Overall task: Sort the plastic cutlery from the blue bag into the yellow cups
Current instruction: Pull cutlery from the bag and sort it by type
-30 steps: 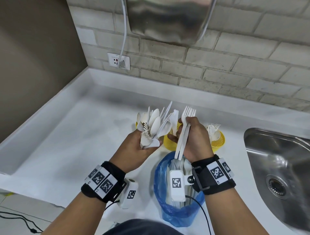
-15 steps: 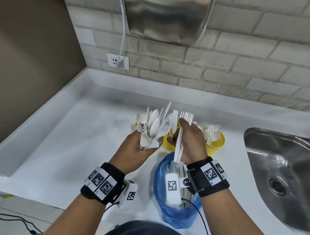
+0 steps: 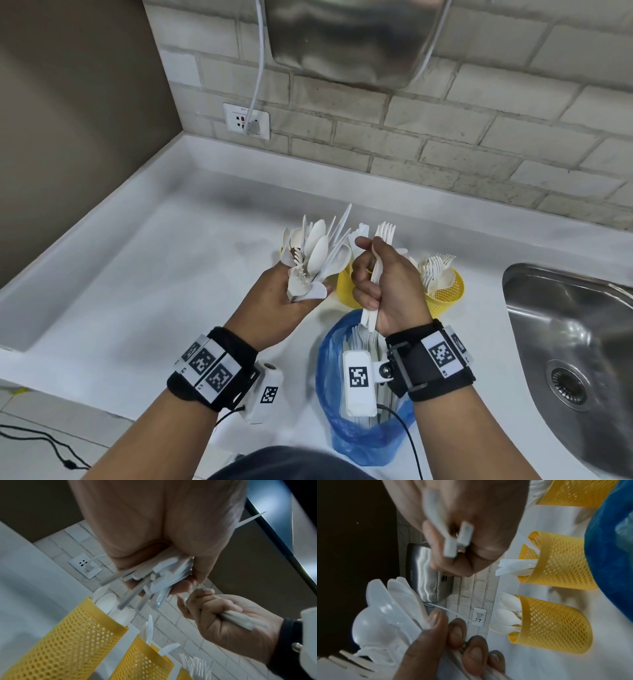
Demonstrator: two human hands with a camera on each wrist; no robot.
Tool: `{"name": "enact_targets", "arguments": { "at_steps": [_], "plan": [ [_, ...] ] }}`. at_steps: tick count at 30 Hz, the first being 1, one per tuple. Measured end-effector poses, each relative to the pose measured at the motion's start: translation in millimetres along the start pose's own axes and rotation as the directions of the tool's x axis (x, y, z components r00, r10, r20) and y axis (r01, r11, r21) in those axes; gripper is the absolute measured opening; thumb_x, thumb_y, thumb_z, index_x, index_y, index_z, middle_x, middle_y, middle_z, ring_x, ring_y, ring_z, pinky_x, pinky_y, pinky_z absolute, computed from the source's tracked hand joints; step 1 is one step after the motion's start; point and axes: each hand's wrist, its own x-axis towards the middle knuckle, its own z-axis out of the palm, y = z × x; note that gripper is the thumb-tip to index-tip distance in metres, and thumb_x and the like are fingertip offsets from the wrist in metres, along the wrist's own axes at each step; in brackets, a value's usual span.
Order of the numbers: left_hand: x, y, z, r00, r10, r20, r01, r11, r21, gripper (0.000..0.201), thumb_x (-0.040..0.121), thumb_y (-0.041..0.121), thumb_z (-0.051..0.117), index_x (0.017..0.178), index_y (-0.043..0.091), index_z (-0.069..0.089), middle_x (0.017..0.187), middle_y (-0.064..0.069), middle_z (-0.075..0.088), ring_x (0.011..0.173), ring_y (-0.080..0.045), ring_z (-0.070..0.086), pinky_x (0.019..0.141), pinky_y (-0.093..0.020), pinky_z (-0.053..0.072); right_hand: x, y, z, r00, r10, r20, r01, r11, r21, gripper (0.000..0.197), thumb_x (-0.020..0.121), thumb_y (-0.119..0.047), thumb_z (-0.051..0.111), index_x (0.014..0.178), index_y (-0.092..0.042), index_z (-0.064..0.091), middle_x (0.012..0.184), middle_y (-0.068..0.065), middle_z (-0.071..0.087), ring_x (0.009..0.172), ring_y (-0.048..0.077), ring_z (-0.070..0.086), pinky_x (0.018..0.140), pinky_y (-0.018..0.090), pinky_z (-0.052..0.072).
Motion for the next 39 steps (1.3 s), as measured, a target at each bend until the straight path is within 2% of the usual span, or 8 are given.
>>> {"name": "enact_targets", "arguments": {
  "at_steps": [4,9,15,17,23,27,33,39],
  "plan": [
    [1,-6,-3,1.000,0.000,-0.028,0.000,1.000,0.014,0.032,0.095,0.023,0.071,0.125,0.023,0.063,0.104,0.029,0.068,0.101,0.003,0.065,0.083,-0.008,0.044,-3,-6,-2,0.998,-0.054,0.020,0.054,0.999,-0.005,0.033,0.102,-0.038,0.056,0.088,-0.009,0.065,0.048,0.001,0.030,0.035,0.010,0.022,0.036,0.019,0.015],
    [2,-12,-7,0.994,0.054,-0.093,-0.037,0.983,0.181,0.029,0.091,0.022,0.069,0.112,0.039,0.058,0.101,0.022,0.065,0.096,-0.010,0.066,0.085,-0.029,0.052,-25,-24,0,0.935,-0.313,0.169,0.345,0.914,-0.215,0.008,0.087,-0.015,0.067,0.079,-0.016,0.066,0.053,-0.001,0.028,0.046,0.015,0.018,0.046,0.022,0.017],
    [3,-14,-8,0.981,0.095,-0.166,-0.009,0.891,0.455,0.046,0.084,0.018,0.069,0.127,0.020,0.052,0.107,0.005,0.069,0.092,-0.028,0.066,0.072,-0.034,0.052,-68,-48,27,0.798,-0.457,0.392,0.593,0.483,-0.644,0.015,0.089,-0.010,0.077,0.078,-0.019,0.072,0.053,0.015,0.048,0.048,0.019,0.039,0.052,0.025,0.038],
    [3,-12,-8,0.977,0.109,-0.183,-0.008,0.878,0.479,0.049,0.079,0.012,0.068,0.126,0.016,0.053,0.104,0.001,0.070,0.090,-0.031,0.065,0.067,-0.031,0.047,-72,-47,33,0.779,-0.431,0.456,0.612,0.360,-0.704,0.016,0.087,-0.017,0.078,0.074,-0.023,0.071,0.048,0.001,0.042,0.047,0.011,0.038,0.052,0.023,0.036],
    [2,-9,-12,0.963,0.100,-0.250,0.035,0.874,0.485,0.042,0.080,0.012,0.072,0.117,0.015,0.052,0.096,-0.004,0.071,0.082,-0.032,0.065,0.063,-0.026,0.040,-70,-44,34,0.784,-0.327,0.527,0.600,0.184,-0.779,0.015,0.083,-0.029,0.080,0.076,-0.022,0.069,0.054,-0.012,0.050,0.051,0.009,0.047,0.053,0.017,0.033],
    [3,-12,-11,0.962,0.088,-0.258,0.051,0.872,0.487,0.039,0.084,0.017,0.071,0.117,0.012,0.052,0.095,-0.004,0.070,0.082,-0.033,0.065,0.063,-0.033,0.048,-65,-36,36,0.720,-0.376,0.583,0.645,0.051,-0.763,0.017,0.085,-0.028,0.075,0.076,-0.016,0.067,0.067,-0.002,0.058,0.064,0.016,0.054,0.062,0.033,0.044],
    [4,-17,-8,0.959,0.067,-0.275,0.056,0.907,0.418,0.044,0.088,0.023,0.070,0.126,0.014,0.050,0.095,0.000,0.070,0.083,-0.030,0.064,0.063,-0.035,0.047,-65,-34,38,0.650,-0.493,0.578,0.683,0.044,-0.730,0.026,0.091,-0.012,0.071,0.073,-0.017,0.052,0.065,-0.008,0.046,0.064,0.011,0.048,0.060,0.017,0.033],
    [4,-18,-7,0.966,0.034,-0.255,0.061,0.932,0.357,0.045,0.090,0.024,0.069,0.130,0.017,0.050,0.106,0.001,0.071,0.093,-0.028,0.067,0.073,-0.040,0.056,-63,-32,38,0.666,-0.469,0.580,0.674,0.047,-0.737,0.013,0.090,-0.018,0.073,0.084,-0.017,0.061,0.076,-0.009,0.054,0.073,0.007,0.055,0.066,0.014,0.038]
  ]
}}
